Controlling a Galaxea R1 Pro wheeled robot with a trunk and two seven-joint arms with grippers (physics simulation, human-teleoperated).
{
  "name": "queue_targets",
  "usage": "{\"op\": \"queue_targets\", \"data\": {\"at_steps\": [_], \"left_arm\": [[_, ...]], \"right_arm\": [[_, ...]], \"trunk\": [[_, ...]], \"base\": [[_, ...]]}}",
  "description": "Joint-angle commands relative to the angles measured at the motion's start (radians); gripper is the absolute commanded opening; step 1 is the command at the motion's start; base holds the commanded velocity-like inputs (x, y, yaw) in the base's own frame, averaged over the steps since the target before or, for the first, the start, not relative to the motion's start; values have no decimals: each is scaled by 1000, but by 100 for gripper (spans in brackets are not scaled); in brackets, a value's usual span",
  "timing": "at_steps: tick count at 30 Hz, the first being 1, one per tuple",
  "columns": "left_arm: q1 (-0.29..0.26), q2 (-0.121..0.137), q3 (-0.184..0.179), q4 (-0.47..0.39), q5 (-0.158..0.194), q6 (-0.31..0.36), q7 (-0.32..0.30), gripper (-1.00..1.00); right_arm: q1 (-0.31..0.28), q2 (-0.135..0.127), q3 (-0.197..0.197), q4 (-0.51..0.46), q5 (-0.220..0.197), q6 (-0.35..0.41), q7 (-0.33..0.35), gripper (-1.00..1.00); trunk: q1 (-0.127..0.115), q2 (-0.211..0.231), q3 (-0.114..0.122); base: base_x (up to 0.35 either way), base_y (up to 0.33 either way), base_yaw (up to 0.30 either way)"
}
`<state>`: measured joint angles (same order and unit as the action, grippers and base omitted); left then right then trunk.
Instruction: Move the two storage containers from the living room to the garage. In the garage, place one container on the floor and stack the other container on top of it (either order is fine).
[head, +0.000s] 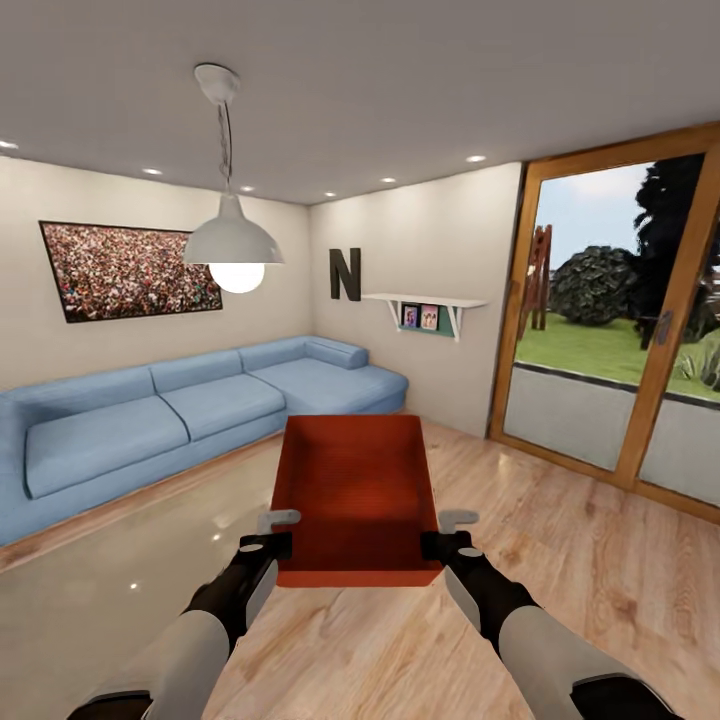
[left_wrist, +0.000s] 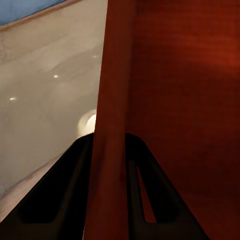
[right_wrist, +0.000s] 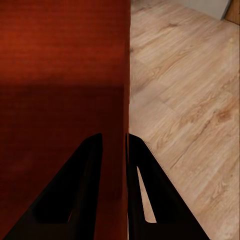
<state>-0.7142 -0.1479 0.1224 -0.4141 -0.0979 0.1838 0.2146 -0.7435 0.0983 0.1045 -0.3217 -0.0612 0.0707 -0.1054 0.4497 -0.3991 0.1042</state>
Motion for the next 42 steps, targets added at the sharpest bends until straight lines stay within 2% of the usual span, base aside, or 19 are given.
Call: {"op": "queue_targets", "data": {"at_steps": [1,42], "left_arm": [[-1,-8,16,-37,-15,5,0,-100],[-1,-7,16,-36,-15,5,0,-100]], "right_arm": [[1,4,11,1,-22,6,-1,-100],[1,4,11,3,-22,6,-2,-100]], "trunk": [[0,-1,-1],[0,-1,-1]], "base": [[0,0,300],[0,0,300]]}}
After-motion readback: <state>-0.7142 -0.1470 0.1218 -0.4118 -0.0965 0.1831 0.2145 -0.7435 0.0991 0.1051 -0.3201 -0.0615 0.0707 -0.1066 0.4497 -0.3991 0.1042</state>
